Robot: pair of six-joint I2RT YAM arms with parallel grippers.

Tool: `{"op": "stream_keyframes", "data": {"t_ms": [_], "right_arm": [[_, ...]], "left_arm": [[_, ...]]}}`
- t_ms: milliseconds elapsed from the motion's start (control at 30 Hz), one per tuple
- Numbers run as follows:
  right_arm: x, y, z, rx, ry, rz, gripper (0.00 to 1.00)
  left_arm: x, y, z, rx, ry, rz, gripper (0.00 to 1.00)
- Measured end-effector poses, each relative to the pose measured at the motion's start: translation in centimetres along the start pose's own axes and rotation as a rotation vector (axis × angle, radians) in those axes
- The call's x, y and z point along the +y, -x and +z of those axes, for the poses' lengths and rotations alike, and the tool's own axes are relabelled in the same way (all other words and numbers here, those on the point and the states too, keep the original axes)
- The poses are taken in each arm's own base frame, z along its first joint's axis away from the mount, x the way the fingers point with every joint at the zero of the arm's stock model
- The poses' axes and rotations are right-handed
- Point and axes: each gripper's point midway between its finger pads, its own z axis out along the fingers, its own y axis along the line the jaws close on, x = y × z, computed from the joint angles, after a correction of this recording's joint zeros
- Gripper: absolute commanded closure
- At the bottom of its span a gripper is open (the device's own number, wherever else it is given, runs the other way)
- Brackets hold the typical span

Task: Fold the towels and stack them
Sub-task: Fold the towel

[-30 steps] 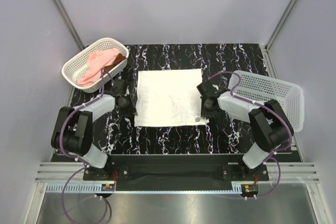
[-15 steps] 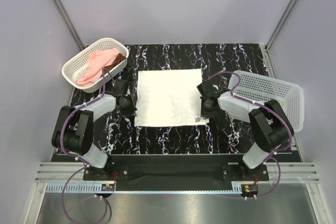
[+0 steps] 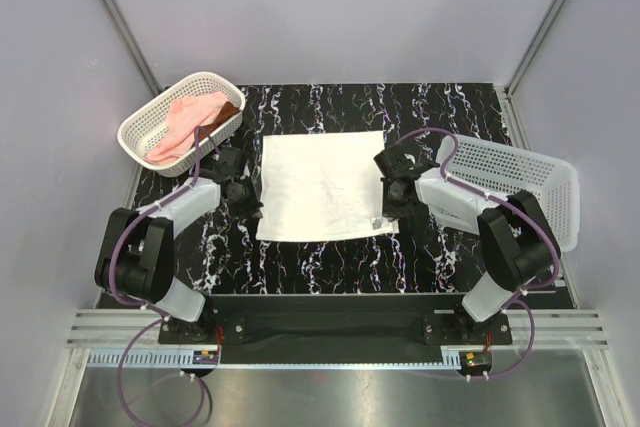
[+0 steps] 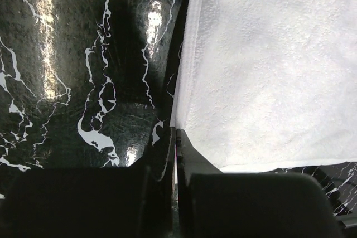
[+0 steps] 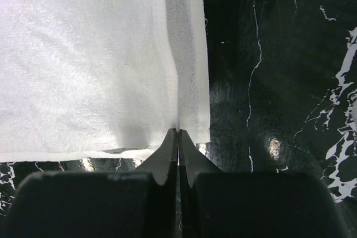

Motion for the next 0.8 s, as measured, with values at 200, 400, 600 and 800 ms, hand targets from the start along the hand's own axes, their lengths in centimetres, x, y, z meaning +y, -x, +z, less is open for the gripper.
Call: {"op": "stream_keyframes", "data": {"t_ms": [200, 400, 600, 800], "right_arm": [[-0.4, 1.0, -1.1, -0.022, -0.033, -0.005, 1.00], [-1.5, 1.6, -1.4, -0.035, -0.057, 0.000, 1.00], [-2.5, 1.5, 0.1, -0.024, -0.096, 0.005, 1.00], [-2.8, 0.3, 2.4, 0.023, -0.116, -0.009, 1.00]], "left_arm": [[-0.5, -0.2, -0.5, 0.000, -0.006, -0.009, 1.00], [-1.2, -0.3, -0.6, -0.007, -0.021, -0.020, 1.00], [-1.7, -0.5, 0.4, -0.006, -0.036, -0.029, 1.00], [-0.9, -1.5, 1.5, 0.028, -0.010, -0.036, 1.00]]}}
